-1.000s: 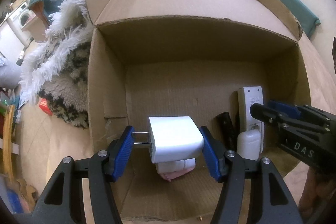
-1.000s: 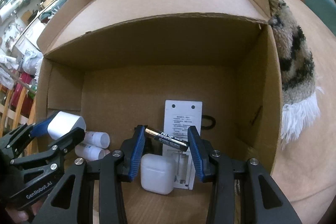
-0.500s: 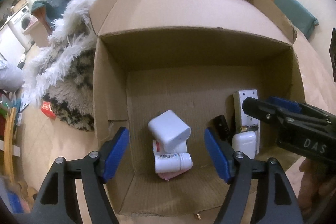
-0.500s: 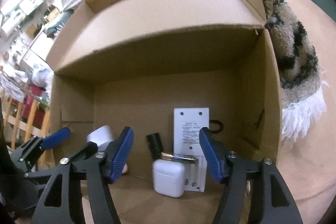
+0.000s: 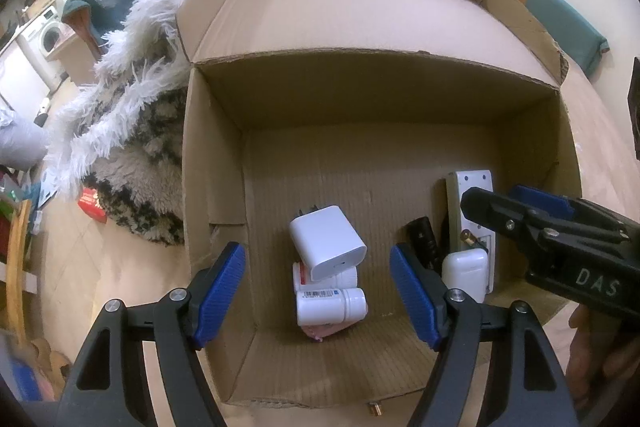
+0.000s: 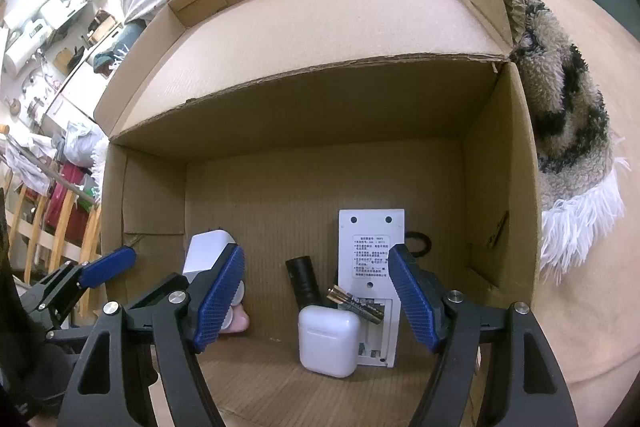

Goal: Organize rigid objects
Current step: 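Open the left tool releasing the charger while the right tool releases the battery, then withdraw both tools from the box toward the remaining items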

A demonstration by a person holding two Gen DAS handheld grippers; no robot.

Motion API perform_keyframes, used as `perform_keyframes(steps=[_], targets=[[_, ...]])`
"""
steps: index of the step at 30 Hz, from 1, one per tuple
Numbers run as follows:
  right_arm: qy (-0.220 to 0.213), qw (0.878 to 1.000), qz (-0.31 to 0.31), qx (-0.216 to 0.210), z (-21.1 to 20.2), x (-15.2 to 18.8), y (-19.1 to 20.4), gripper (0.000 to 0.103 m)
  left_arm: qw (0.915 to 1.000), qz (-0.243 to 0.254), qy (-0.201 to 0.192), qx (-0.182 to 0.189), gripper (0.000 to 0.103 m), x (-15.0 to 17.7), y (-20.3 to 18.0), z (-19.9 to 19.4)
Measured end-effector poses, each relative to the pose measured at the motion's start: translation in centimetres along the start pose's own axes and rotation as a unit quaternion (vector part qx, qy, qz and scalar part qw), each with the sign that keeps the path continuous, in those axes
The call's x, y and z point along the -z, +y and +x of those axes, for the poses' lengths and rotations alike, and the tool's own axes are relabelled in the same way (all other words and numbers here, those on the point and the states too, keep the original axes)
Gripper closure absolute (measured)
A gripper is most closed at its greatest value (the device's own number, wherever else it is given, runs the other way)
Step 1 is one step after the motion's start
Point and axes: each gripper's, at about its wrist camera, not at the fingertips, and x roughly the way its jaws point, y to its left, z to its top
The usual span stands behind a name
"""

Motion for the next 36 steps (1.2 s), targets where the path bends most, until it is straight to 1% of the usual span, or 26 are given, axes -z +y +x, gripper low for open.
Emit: perform_keyframes(steps=[6,10,13,19,25,28,36], targets=[[-0.004,1.0,0.003,0.0,-0.4,-0.1,-0.1,0.025,1.0,-0.002,-0.006,0.0,0.031,0.0,0.0,-0.7],[-0.012,1.0,0.007,0.005,-1.0,0.1,-0.3,0.025,0.9998,0.005,-0.018,0.002,0.031,0.2,-0.2,-1.9],[-0.015,1.0,0.016,0.004,-1.8,0.5,-0.7,0.025,0.9998,0.005,-0.019,0.005,0.031,0.3,0.0,-2.7],[-0.031,0.999,0.027,0.004,-4.3,1.5,-1.1,0.025,0.9994,-0.021,-0.02,0.017,0.031,0.4,1.1,-4.5],[-0.043,0.998,0.034,0.0,-6.8,3.3,-1.3,0.025,0.9993,-0.029,-0.018,0.017,0.031,2.2,1.7,-6.2],[-0.038,0.998,0.043,-0.007,-7.5,4.6,-1.6,0.025,0.9991,-0.035,-0.015,0.019,0.031,3.3,2.3,-6.5],[-0.027,0.998,0.056,-0.004,-8.3,7.2,-1.4,0.025,0.9982,-0.056,0.003,0.019,0.031,5.9,3.8,-6.5]])
